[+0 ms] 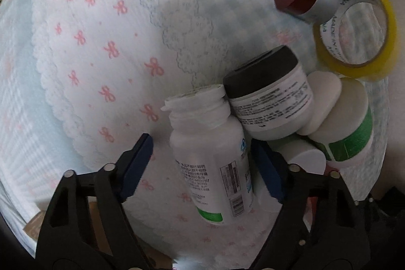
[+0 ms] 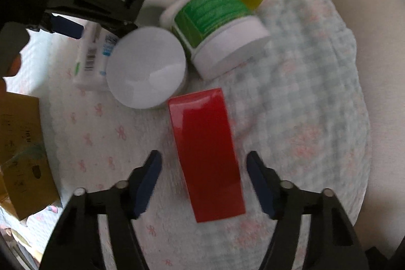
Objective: Organize rigid objects
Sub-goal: 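Grasp the white pill bottle with the left tool while the right tool grasps the red box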
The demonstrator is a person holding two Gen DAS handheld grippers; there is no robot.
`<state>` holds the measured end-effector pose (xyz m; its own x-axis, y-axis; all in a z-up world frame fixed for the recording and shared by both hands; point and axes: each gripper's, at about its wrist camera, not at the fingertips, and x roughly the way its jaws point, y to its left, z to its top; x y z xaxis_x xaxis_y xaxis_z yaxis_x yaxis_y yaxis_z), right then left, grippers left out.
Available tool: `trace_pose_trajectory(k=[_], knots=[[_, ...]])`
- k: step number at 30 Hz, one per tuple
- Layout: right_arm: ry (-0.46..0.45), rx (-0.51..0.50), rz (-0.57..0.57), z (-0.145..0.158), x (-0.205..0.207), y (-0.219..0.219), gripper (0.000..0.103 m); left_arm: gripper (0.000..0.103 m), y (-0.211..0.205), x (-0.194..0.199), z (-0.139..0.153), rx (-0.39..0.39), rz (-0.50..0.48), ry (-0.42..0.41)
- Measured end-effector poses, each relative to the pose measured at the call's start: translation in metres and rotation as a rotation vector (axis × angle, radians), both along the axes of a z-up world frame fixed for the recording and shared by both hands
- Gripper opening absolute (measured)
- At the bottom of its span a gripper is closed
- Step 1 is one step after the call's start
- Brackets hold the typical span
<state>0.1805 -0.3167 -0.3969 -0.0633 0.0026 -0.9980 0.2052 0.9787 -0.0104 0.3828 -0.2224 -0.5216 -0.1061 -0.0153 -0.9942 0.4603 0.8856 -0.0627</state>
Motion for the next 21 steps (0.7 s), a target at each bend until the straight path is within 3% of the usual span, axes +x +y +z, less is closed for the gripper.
trace_pose_trajectory(k=[7, 15, 21], knots=[[0.048, -0.042, 0.016, -0.019, 0.000, 0.003, 0.043, 0.053, 0.000, -0.010, -0.011, -0.013, -0.006, 0.007], [0.051, -0.035, 0.001, -0.037, 0.003, 0.001, 0.042, 0.051, -0.014, -0.018, -0.001, -0.006, -0.011, -0.010], [0.034, -0.011, -0.053, -0.017, -0.002, -0.016, 0.041, 0.050, -0.010, -0.028, 0.021, -0.002, -0.052, -0.054]])
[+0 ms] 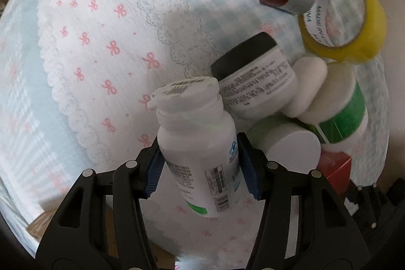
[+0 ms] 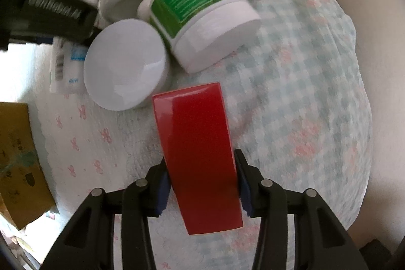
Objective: Organize rigid objects
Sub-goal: 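Grasp the white pill bottle with the left tool while the right tool grasps the red box, then carry the pill bottle and red box with both tools over the cardboard box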
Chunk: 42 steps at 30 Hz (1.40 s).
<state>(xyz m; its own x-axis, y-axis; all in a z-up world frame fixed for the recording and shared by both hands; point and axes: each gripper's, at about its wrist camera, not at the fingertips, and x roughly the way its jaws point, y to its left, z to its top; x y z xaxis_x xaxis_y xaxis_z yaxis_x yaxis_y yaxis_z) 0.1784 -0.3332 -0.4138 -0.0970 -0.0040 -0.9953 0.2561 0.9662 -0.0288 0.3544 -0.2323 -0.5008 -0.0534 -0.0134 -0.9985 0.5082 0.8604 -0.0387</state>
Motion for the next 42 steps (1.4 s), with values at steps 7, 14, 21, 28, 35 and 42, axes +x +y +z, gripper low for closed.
trace_pose_trajectory(k=[7, 14, 21, 28, 35, 42], knots=[[-0.067, 0.014, -0.053, 0.030, -0.007, -0.015, 0.041, 0.049, 0.002, -0.018, 0.045, -0.036, 0.005, -0.053], [-0.164, 0.027, -0.080, 0.095, -0.015, -0.031, 0.041, 0.049, 0.019, -0.039, 0.126, -0.097, 0.016, -0.150], [-0.282, 0.005, -0.038, 0.184, -0.030, -0.030, 0.041, 0.049, 0.060, -0.080, 0.232, -0.202, 0.079, -0.276], [-0.416, -0.003, 0.051, 0.271, -0.036, -0.030, 0.041, 0.049, 0.111, -0.120, 0.309, -0.285, 0.195, -0.407], [-0.524, 0.073, 0.112, 0.320, -0.042, -0.009, 0.041, 0.049, 0.176, -0.160, 0.340, -0.304, 0.334, -0.461], [-0.571, 0.154, 0.171, 0.342, -0.043, 0.040, 0.041, 0.049, 0.254, -0.189, 0.350, -0.292, 0.418, -0.508]])
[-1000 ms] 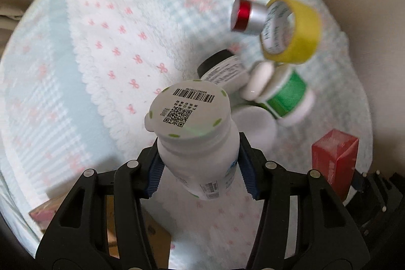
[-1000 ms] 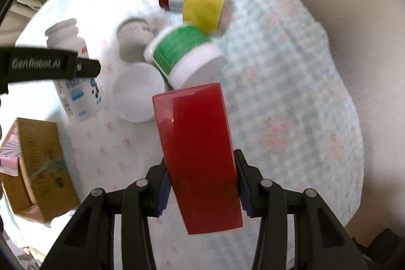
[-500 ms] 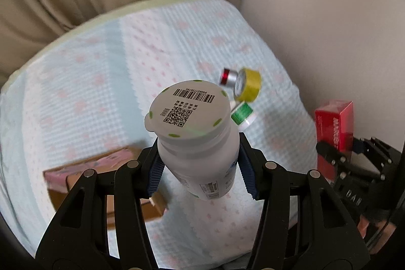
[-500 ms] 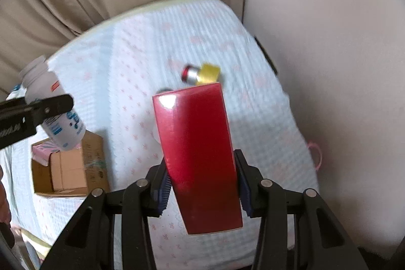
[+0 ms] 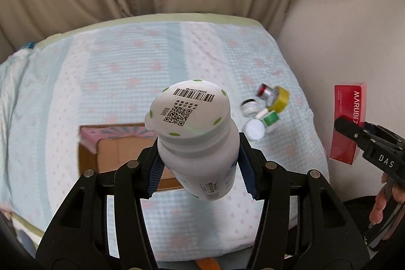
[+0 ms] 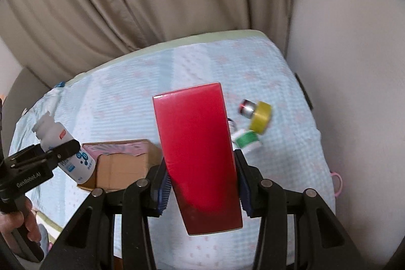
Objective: Organize rigid objects
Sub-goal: 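Carry the pill bottle and red box with both tools over the cardboard box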
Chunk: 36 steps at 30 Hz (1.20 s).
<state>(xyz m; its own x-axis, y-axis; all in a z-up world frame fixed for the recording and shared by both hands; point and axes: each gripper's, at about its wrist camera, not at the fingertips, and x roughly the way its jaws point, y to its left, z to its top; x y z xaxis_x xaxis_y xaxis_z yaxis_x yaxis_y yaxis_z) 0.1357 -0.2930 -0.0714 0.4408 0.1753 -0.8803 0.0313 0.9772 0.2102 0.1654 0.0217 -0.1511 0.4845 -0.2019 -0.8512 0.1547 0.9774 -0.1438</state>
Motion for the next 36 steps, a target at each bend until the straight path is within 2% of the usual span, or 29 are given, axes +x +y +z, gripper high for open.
trace_pose_trajectory(k=[5, 10, 18, 24, 36], knots=[[-0.023, 0.030, 0.046, 0.006, 0.000, 0.058, 0.041, 0.049, 0.065, -0.004, -0.005, -0.003, 0.021, -0.009], [-0.010, 0.085, 0.035, 0.004, 0.001, 0.117, 0.041, 0.049, 0.121, -0.003, -0.015, 0.022, 0.002, 0.003], [0.050, 0.125, 0.000, -0.026, 0.009, 0.204, 0.041, 0.049, 0.195, 0.021, -0.067, 0.058, -0.063, 0.094], [0.109, 0.123, -0.003, -0.068, 0.021, 0.252, 0.041, 0.049, 0.216, 0.046, -0.123, 0.096, -0.119, 0.198], [0.254, 0.076, 0.026, -0.198, 0.045, 0.293, 0.041, 0.048, 0.202, 0.082, -0.247, 0.175, -0.211, 0.399]])
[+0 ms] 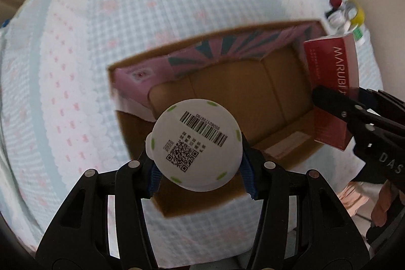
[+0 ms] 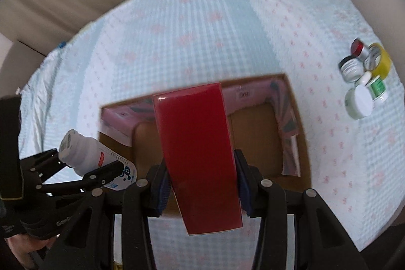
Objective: Organize rigid objects
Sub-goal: 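Carry the pill bottle and red box with both tools over the cardboard box, then lower both items into the box and open both tools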
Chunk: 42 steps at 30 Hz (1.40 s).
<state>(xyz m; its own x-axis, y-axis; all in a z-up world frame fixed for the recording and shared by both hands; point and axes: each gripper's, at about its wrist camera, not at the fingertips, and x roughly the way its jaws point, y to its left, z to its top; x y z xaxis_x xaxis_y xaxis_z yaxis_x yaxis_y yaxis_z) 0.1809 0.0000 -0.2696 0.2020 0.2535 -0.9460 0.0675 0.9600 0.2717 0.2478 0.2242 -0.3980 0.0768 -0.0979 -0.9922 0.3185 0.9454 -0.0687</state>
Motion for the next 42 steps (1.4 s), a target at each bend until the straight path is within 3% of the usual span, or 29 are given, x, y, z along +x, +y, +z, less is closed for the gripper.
trace_pose_trajectory(k=[7, 14, 16, 17, 18, 20, 21, 24, 32, 42], knots=[[0.072, -0.024, 0.052, -0.061, 0.004, 0.006, 0.041, 0.047, -0.021, 0.014, -0.053, 0.046, -0.094, 0.071], [0.121, -0.025, 0.042, -0.082, 0.008, -0.001, 0.041, 0.050, -0.031, 0.024, -0.063, 0.019, -0.117, 0.092], [0.142, -0.012, 0.037, -0.084, 0.010, -0.003, 0.042, 0.090, -0.034, 0.025, -0.058, 0.014, -0.120, 0.070], [0.142, -0.014, 0.035, -0.085, 0.011, -0.004, 0.042, 0.103, -0.036, 0.025, -0.056, 0.019, -0.124, 0.054], [0.137, -0.022, 0.029, -0.085, 0.013, -0.004, 0.044, 0.103, -0.037, 0.025, -0.055, 0.021, -0.130, 0.044], [0.115, -0.011, 0.014, -0.084, 0.015, -0.007, 0.070, 0.103, -0.037, 0.023, -0.055, 0.028, -0.137, 0.040], [0.115, 0.007, 0.004, -0.083, 0.016, -0.010, 0.103, 0.103, -0.038, 0.023, -0.054, 0.031, -0.137, 0.042], [0.117, 0.061, -0.027, -0.082, 0.016, -0.019, 0.103, 0.103, -0.034, 0.020, -0.057, 0.021, -0.127, 0.046], [0.094, 0.035, -0.005, -0.071, 0.013, -0.024, 0.103, 0.103, -0.030, 0.012, -0.050, 0.002, -0.084, 0.031], [0.054, 0.018, 0.009, -0.041, 0.008, -0.018, 0.103, 0.103, -0.020, -0.002, -0.012, -0.024, -0.040, -0.038]])
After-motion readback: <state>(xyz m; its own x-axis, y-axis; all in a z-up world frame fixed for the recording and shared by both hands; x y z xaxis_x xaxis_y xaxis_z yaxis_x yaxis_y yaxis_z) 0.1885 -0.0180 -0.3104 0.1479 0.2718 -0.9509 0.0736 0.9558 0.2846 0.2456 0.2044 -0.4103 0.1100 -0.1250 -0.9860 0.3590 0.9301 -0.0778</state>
